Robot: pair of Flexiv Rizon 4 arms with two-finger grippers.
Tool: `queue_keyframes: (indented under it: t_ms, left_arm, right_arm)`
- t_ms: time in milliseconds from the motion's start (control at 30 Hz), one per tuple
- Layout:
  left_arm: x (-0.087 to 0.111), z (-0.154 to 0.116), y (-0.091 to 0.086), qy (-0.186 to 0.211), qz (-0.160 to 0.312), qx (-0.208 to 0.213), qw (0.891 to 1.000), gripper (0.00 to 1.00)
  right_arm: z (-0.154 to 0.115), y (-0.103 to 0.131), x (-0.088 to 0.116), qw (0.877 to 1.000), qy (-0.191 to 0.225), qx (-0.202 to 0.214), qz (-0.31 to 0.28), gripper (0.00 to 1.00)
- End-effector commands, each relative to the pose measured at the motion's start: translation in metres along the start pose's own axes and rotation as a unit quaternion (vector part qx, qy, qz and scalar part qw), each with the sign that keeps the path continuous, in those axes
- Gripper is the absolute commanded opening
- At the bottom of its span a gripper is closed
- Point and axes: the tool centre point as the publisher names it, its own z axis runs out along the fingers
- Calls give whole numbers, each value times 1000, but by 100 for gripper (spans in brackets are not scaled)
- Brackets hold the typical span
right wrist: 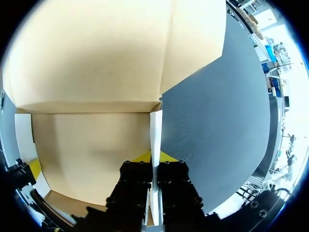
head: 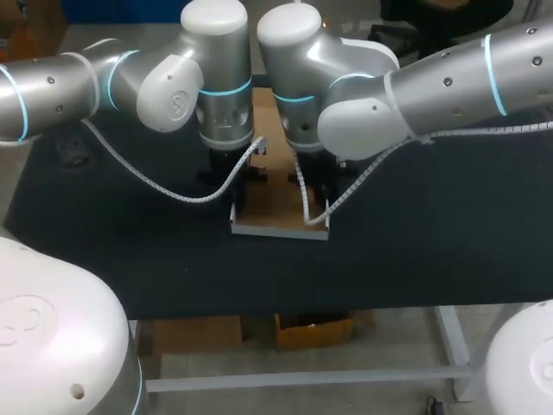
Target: Assemble the packaging by folding the flat box into shape, placing the metal phone stand inside, and closing the box properly
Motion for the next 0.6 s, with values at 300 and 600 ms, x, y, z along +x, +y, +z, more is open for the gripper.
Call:
queue_keyframes:
  t_ms: [300,600]
  left_arm:
    - [1,-2,0,-2,0,1,1000,0]
    - [1,-2,0,-2,0,1,1000,0]
  right_arm:
    - [-1,-9,-5,992,88,-31,82,28]
    - [-3,-10,-5,989,124,-33,72,33]
